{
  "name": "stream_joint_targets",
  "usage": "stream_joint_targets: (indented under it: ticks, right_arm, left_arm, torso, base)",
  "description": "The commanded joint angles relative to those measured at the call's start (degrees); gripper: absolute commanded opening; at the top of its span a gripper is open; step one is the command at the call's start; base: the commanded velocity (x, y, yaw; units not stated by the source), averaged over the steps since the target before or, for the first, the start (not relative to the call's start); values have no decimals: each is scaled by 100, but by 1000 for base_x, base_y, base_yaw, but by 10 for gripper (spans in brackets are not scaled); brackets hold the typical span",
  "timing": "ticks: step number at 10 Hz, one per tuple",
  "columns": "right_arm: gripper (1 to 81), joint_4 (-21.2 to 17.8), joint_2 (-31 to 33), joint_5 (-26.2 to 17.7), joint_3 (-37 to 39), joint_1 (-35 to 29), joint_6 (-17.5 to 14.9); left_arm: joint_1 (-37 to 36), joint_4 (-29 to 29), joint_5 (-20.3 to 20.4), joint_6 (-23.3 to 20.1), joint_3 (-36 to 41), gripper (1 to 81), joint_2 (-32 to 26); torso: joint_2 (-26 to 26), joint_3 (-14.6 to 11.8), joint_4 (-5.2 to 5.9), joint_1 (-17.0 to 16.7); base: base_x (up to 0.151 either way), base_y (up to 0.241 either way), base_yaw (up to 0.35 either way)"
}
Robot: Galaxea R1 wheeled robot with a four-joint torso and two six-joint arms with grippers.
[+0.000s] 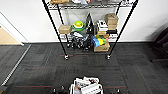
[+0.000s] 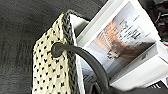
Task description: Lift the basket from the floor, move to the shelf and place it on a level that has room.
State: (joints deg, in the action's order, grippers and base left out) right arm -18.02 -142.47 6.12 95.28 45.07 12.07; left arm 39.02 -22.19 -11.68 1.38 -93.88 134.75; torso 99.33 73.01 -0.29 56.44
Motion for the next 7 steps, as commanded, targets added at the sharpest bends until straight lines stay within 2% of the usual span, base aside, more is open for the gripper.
stream_joint_targets:
  ticks: [1, 5, 7]
  right_arm:
    - [10, -70, 102, -225, -617, -608, 50]
    - [10, -26, 366, -208, -1092, -626, 24]
    - [10, -26, 515, -93, -1425, -626, -11]
  left_arm:
    - [-566, -233, -326, 20, 484, 10, -159]
    - [-681, -225, -309, 29, 950, 10, -282]
    - [-681, -225, -124, 29, 1440, 10, -518]
  torso:
    - [-569, -564, 0, -367]
    - [-1281, -1289, 0, -834]
    - [-1657, -1672, 0, -1082]
  base:
    - [0, 0, 0]
    - [0, 0, 0]
    - [0, 0, 0]
